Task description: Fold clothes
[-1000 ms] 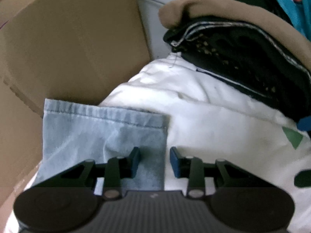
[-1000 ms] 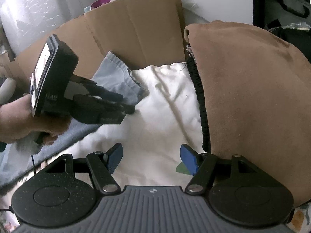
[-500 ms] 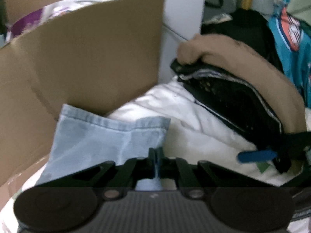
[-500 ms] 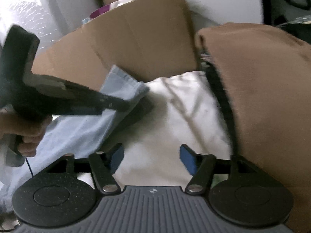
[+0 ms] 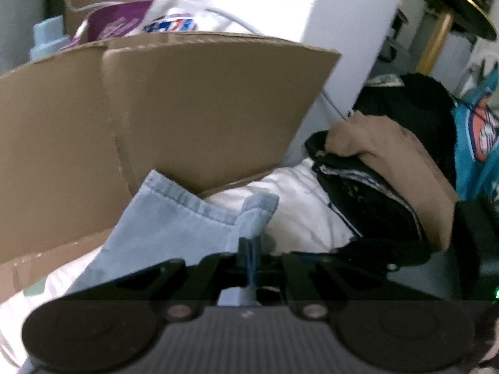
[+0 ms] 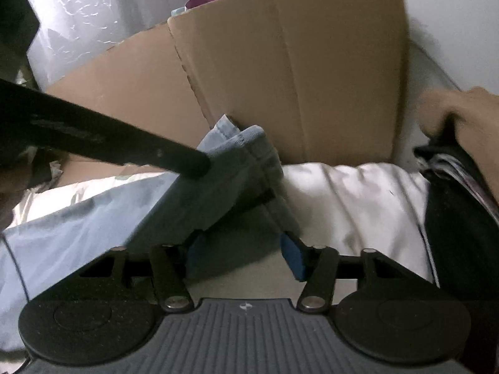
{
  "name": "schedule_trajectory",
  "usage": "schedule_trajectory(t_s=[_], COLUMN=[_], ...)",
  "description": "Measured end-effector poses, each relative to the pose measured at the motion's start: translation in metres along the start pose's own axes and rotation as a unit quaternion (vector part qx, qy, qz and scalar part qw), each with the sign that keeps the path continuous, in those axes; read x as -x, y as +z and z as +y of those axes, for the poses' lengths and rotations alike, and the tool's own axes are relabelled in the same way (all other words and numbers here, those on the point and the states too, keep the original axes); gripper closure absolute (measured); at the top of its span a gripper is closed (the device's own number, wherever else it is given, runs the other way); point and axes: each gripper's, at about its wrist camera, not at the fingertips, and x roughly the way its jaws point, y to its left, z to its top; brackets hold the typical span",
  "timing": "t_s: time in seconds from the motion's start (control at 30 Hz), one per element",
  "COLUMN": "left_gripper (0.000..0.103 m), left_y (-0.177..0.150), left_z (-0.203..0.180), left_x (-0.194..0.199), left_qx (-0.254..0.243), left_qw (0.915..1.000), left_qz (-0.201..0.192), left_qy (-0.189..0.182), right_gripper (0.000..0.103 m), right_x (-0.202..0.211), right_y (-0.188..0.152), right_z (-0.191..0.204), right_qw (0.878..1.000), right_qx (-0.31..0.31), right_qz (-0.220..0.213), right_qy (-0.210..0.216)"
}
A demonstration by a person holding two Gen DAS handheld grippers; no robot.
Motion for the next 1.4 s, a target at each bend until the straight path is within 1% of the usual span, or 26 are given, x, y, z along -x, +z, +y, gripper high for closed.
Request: schedule_trajectory(t_s=[0.07, 0.17, 0.3, 0.4, 0.53, 0.7, 0.8, 0.9, 1.03, 1.07, 1.1, 1.13, 1.2, 1.27, 1.33, 1.37, 1.4], left_gripper=[0.102, 0.102, 0.102, 0.102, 0.102, 0.102, 0.102, 0.102, 0.101, 0.100, 0.095, 0.094, 0.086, 0.084, 0.075, 0.069, 0.066], left_y=[0.004, 0.006, 0.007, 0.008, 0.007, 0.004, 0.000, -0.006, -0.016, -0.019, -0.022, -0.024, -0.029, -0.033, -0.037, -0.040, -0.043], left_z=[0.004, 0.006, 0.008, 0.011, 0.012, 0.007, 0.000, -0.009, -0.016, -0.018, -0.019, -0.019, -0.020, -0.022, -0.023, -0.023, -0.024], left_x=[0.005, 0.014, 0.018, 0.024, 0.026, 0.024, 0.018, 0.009, -0.010, -0.014, -0.018, -0.021, -0.023, -0.021, -0.018, -0.016, -0.014], left_qx=[0.009, 0.007, 0.009, 0.013, 0.016, 0.010, 0.005, -0.012, -0.026, -0.029, -0.030, -0.030, -0.032, -0.038, -0.044, -0.046, -0.049], left_qw=[1.0000, 0.9999, 0.9999, 0.9998, 0.9997, 0.9999, 1.0000, 0.9999, 0.9988, 0.9985, 0.9981, 0.9976, 0.9968, 0.9962, 0.9955, 0.9952, 0.9949], left_qz=[-0.001, -0.007, -0.010, -0.015, -0.015, -0.013, -0.004, 0.007, 0.036, 0.043, 0.051, 0.059, 0.070, 0.076, 0.083, 0.085, 0.088], left_qy=[-0.002, -0.004, -0.003, -0.002, 0.000, -0.002, -0.005, -0.009, -0.018, -0.018, -0.019, -0.021, -0.024, -0.021, -0.016, -0.012, -0.008], right_gripper=[0.046, 0.046, 0.046, 0.046, 0.047, 0.056, 0.058, 0.058, 0.058, 0.058, 0.058, 0.058, 0.058, 0.057, 0.057, 0.057, 0.057], right_x=[-0.004, -0.008, -0.019, -0.028, -0.031, -0.035, -0.024, -0.014, -0.002, 0.000, 0.002, 0.004, 0.014, 0.024, 0.033, 0.036, 0.037], right_y=[0.005, 0.013, 0.020, 0.022, 0.014, 0.004, -0.004, -0.012, -0.021, -0.022, -0.022, -0.022, -0.023, -0.025, -0.027, -0.027, -0.028], right_z=[0.006, 0.015, 0.020, 0.021, 0.016, 0.010, 0.004, 0.000, -0.006, -0.007, -0.009, -0.011, -0.016, -0.019, -0.020, -0.021, -0.021], right_qw=[1.000, 0.999, 0.998, 0.996, 0.994, 0.991, 0.990, 0.991, 0.991, 0.991, 0.992, 0.993, 0.994, 0.996, 0.997, 0.997, 0.997], right_qx=[0.015, 0.042, 0.067, 0.088, 0.102, 0.120, 0.121, 0.111, 0.101, 0.093, 0.083, 0.074, 0.061, 0.049, 0.037, 0.033, 0.029], right_qz=[-0.008, -0.018, -0.016, -0.004, 0.027, 0.065, 0.076, 0.080, 0.087, 0.087, 0.085, 0.084, 0.077, 0.070, 0.062, 0.059, 0.057], right_qy=[0.003, 0.003, 0.006, 0.006, 0.008, 0.011, -0.005, -0.016, -0.035, -0.036, -0.036, -0.036, -0.038, -0.038, -0.038, -0.038, -0.037])
